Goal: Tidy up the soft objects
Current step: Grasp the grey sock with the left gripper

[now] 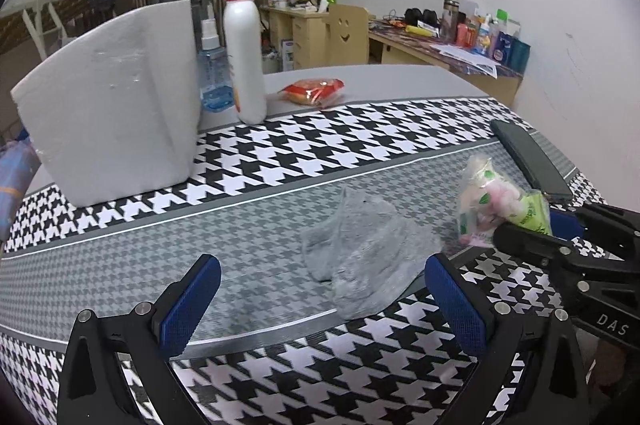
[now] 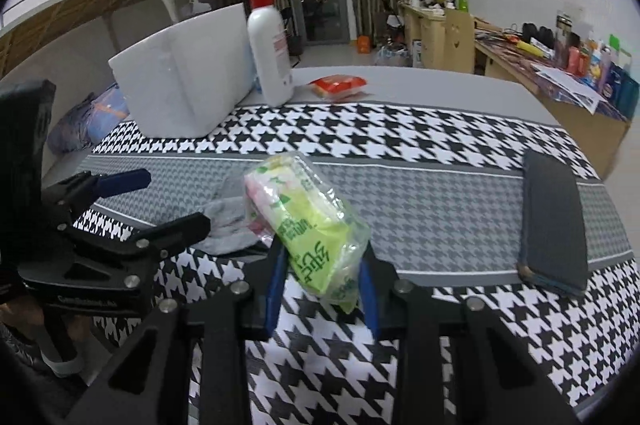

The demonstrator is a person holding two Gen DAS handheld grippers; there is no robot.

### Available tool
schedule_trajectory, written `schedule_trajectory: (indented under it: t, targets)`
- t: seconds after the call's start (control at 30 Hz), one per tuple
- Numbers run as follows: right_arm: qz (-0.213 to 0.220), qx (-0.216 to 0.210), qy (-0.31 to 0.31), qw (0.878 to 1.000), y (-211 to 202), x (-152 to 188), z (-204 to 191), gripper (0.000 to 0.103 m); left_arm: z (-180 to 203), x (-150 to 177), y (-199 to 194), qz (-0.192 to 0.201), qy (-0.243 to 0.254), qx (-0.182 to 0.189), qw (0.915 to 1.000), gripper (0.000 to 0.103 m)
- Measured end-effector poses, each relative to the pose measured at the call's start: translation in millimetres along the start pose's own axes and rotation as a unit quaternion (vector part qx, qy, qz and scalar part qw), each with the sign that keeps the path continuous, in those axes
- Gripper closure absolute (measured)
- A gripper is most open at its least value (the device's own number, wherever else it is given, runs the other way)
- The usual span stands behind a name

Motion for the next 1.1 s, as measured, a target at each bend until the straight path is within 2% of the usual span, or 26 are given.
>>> schedule_trajectory:
  t: [0.47, 0.77, 0.9, 1.0, 1.1]
  targets:
    - [0.006, 0.003, 0.022, 1.000, -2, 0, 17, 0.065, 12, -11, 25, -0.028, 0.002, 0.012, 0.9995, 0.003]
    - [0.005, 0.005, 0.029, 1.000, -1, 2, 22, 0.065, 19, -9, 39, -0.047, 0.014, 0.016, 0.9987, 0.017]
    - [0.004, 0.004, 0.028, 1.000, -1, 3, 21, 0.065, 22, -7, 43, -0.056, 0.017, 0.026, 0.9979, 0.029]
    - [0.003, 0.004, 0.028, 1.000, -1, 3, 21, 0.065, 23, -7, 45, -0.058, 0.013, 0.031, 0.9977, 0.031]
    - [0.000, 0.005, 0.029, 1.000, 1, 4, 21, 0.065, 23, -7, 44, -0.057, 0.013, 0.037, 0.9976, 0.041]
Point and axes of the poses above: each gripper's, at about its wrist camera, not at the fingertips, and y roughly the way its jaws point, z to its right, x to its underside, the point moved 10 cm from there along y, roughly the way its jaws point, and after that the axes turned 11 degrees about -z, right-handed, at the moved point
